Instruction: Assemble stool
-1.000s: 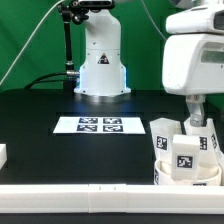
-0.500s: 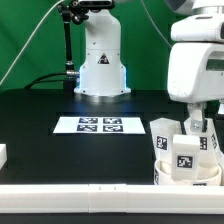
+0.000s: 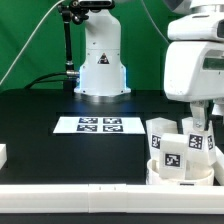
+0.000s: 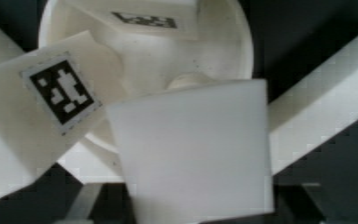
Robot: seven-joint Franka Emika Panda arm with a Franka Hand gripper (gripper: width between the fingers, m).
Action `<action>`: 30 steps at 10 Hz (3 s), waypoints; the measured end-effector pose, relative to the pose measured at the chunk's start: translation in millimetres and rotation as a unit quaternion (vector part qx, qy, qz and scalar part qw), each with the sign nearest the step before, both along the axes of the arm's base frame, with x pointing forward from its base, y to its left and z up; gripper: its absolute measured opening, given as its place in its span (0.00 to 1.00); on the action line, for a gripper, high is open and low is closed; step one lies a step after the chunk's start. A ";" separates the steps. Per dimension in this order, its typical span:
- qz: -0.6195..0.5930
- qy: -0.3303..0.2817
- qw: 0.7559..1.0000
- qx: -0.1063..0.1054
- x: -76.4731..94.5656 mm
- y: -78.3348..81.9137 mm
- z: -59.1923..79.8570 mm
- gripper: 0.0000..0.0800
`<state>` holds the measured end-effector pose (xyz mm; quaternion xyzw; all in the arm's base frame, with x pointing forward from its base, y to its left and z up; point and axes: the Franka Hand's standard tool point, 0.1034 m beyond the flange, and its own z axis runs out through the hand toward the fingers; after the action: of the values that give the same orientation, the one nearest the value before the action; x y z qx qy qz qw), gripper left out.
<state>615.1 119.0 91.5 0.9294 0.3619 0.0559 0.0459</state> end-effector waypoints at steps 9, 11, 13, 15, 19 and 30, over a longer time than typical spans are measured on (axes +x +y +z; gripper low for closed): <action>-0.329 -0.002 0.943 0.048 -0.8 -2.1 -1.6 0.43; -0.394 -0.006 0.917 0.056 1.3 -2.6 -1.8 0.43; -0.459 -0.009 0.886 0.065 1.4 -1.8 -1.7 0.43; -0.507 -0.011 0.859 0.071 1.3 -1.7 -1.7 0.43; -0.610 -0.016 0.787 0.088 1.2 -2.3 -2.6 0.43; -0.903 0.013 0.391 0.175 0.8 -0.8 -5.7 0.43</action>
Offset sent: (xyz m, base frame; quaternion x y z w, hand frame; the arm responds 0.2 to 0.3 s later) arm 0.0000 0.0000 0.0000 0.0000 0.0000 0.1938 0.9810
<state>615.9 118.2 85.8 0.6994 -0.7071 0.0316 -0.0994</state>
